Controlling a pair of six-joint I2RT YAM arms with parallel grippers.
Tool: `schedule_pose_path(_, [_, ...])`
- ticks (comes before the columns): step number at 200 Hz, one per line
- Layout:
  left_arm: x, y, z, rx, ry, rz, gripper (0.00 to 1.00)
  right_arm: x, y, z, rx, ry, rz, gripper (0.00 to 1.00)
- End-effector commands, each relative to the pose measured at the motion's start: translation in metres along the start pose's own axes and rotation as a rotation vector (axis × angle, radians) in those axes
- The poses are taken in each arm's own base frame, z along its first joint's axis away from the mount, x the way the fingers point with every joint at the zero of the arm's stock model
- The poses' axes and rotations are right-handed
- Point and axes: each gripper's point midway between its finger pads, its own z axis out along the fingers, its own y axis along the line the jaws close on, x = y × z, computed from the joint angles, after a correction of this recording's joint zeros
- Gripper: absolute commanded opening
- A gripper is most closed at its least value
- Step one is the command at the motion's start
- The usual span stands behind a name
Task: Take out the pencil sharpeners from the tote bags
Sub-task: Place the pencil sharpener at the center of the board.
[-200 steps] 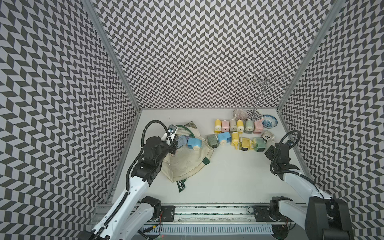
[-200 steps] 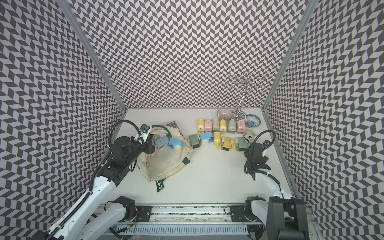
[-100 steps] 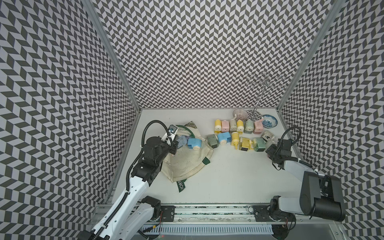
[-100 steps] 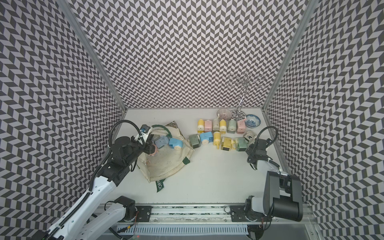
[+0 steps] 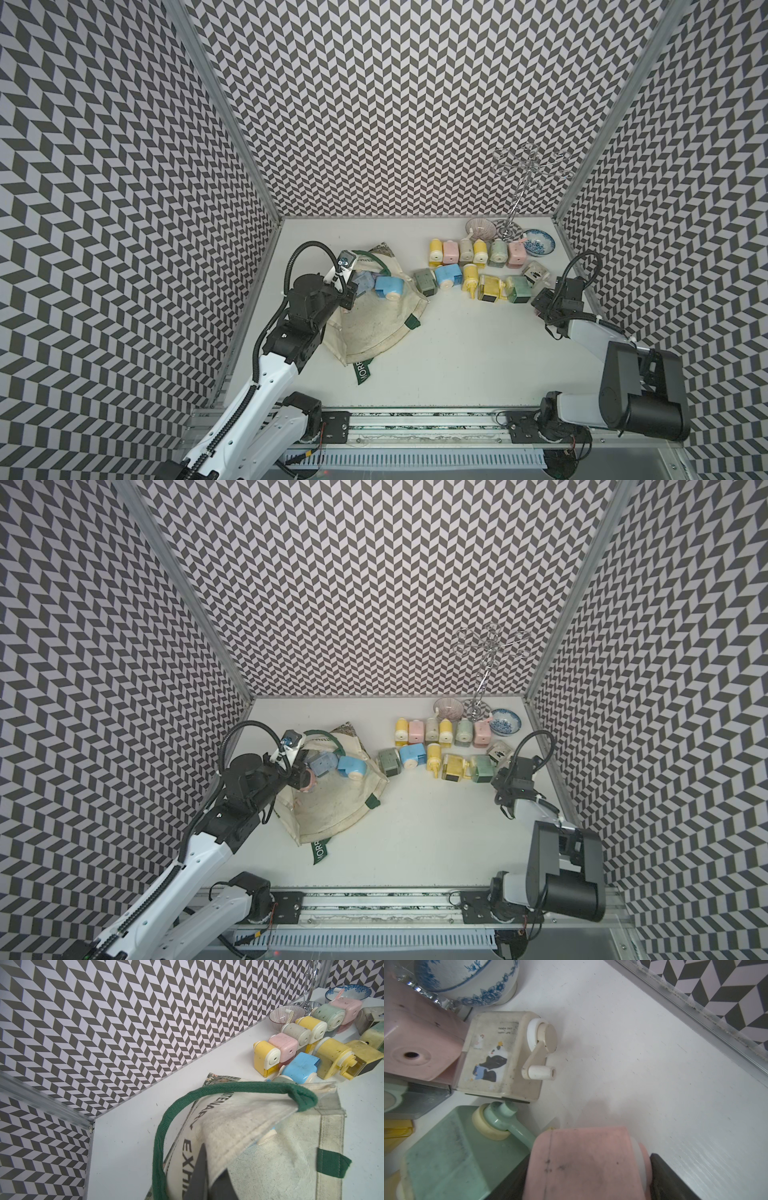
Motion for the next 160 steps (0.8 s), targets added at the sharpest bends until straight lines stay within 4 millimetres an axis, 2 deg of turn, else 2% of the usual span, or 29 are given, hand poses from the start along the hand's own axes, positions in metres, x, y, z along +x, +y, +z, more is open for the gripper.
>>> schedule_pose_path(1, [-0.023, -0.007, -0.006, 0.028, -0.092, 0.012, 0.00, -0.003, -0.003, -0.002, 0.009, -0.010, -0.014, 0.80])
schedule_pose_path(46, [-0.020, -0.010, -0.005, 0.027, -0.084, 0.020, 0.00, -0.001, -0.002, 0.000, 0.011, 0.006, -0.028, 0.87])
schedule_pose_path(80, [-0.020, -0.012, -0.005, 0.029, -0.084, 0.023, 0.00, -0.004, 0.000, -0.009, -0.015, -0.018, -0.015, 0.88])
schedule_pose_path(98, [-0.020, -0.012, -0.005, 0.028, -0.083, 0.023, 0.00, -0.013, 0.006, -0.022, -0.051, -0.046, -0.016, 0.88])
schedule_pose_path(133, [-0.023, -0.011, -0.006, 0.028, -0.088, 0.023, 0.00, -0.041, 0.032, -0.061, -0.200, -0.137, -0.015, 0.87])
schedule_pose_path(160, [-0.022, -0.011, -0.006, 0.029, -0.081, 0.022, 0.00, -0.051, 0.049, -0.088, -0.289, -0.187, -0.040, 0.85])
